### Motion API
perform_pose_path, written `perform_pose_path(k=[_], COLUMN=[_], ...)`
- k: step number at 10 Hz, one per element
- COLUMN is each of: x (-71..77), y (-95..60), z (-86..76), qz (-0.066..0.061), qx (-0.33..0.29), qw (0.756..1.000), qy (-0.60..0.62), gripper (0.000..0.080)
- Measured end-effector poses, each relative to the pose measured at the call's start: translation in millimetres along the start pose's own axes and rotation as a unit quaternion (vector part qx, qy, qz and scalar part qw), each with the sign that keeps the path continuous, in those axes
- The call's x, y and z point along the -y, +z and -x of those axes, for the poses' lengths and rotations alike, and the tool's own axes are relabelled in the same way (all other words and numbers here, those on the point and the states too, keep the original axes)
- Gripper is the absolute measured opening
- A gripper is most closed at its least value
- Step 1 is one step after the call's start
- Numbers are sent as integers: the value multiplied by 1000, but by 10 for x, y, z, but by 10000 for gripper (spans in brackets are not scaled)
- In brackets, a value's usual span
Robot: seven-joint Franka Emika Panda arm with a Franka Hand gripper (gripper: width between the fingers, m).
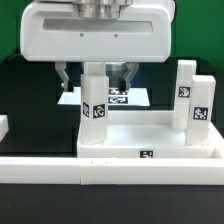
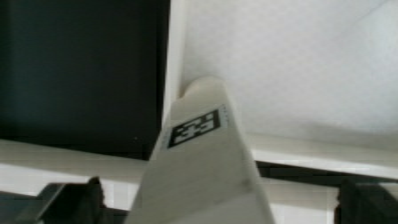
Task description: Assemble desk
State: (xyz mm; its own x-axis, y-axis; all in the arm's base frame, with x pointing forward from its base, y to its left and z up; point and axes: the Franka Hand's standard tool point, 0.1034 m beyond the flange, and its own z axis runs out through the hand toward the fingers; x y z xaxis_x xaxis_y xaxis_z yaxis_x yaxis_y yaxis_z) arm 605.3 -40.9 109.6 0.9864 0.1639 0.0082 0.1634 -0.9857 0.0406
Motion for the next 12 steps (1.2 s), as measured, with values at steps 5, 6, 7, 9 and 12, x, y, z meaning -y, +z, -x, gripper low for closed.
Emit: perform_pose_path(k=[5, 6, 7, 9, 12], x=[20, -4, -10, -12, -22], y=[15, 14, 15, 16, 12], z=[0, 4, 7, 7, 9], qz=[4, 4, 5, 4, 3], qx=[1, 2, 2, 2, 2], qw=[997, 998, 998, 999, 997], qy=[-71, -61, -55, -46, 75], gripper=[524, 386, 286, 287, 287])
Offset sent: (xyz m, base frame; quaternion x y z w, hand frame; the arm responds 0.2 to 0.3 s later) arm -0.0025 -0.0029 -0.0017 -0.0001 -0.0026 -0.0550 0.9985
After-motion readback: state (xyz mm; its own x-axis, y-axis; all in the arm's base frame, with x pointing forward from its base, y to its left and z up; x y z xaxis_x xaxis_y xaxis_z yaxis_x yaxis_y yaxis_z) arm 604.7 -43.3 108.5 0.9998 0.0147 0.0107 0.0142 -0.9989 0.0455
